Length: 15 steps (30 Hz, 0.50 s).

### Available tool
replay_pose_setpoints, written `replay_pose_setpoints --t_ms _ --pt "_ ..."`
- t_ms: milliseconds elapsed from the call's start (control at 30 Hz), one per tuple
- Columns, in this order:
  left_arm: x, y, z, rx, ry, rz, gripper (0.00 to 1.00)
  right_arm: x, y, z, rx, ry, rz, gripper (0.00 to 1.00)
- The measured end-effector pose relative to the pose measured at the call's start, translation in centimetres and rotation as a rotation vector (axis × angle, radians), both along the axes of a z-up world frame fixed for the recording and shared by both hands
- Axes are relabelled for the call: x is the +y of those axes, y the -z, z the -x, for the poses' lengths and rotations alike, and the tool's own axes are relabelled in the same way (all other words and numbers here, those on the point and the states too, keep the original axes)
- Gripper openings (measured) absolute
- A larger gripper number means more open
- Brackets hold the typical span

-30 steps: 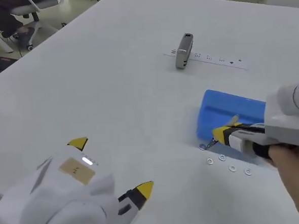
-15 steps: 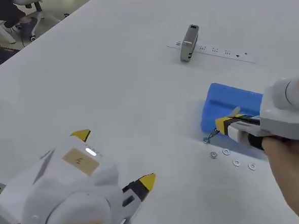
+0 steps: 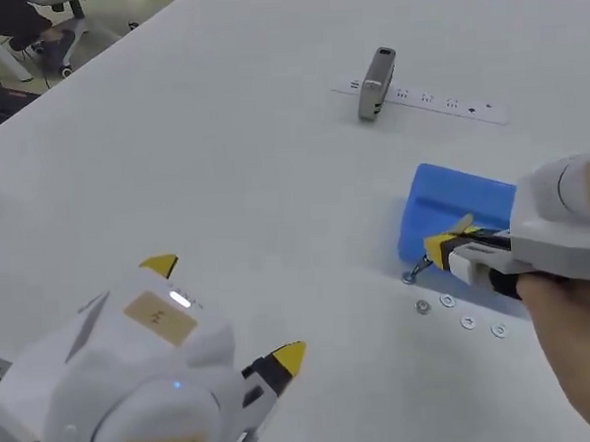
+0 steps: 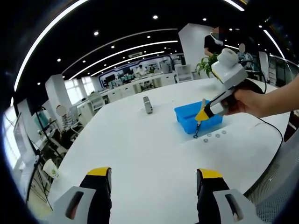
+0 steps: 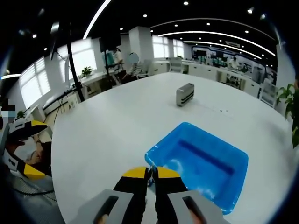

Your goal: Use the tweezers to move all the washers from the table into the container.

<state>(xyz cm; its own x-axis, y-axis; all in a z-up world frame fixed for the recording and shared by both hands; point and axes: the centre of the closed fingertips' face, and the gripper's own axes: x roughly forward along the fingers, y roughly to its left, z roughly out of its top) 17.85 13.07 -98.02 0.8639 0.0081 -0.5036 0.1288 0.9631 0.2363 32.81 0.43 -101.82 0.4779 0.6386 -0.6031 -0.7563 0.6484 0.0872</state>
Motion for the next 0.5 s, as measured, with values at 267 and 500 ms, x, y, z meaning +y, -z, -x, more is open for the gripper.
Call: replay_pose_setpoints --t_ms 267,500 --pt "0.0 0.0 0.0 0.002 -0.001 0.001 0.75 1.1 0.0 -0.1 -0.021 -0.054 0.050 0.02" --pt "0.0 0.1 0.0 0.006 0.000 -0.002 0.75 1.9 0.3 -0.3 -0.087 -0.118 0.120 0.02"
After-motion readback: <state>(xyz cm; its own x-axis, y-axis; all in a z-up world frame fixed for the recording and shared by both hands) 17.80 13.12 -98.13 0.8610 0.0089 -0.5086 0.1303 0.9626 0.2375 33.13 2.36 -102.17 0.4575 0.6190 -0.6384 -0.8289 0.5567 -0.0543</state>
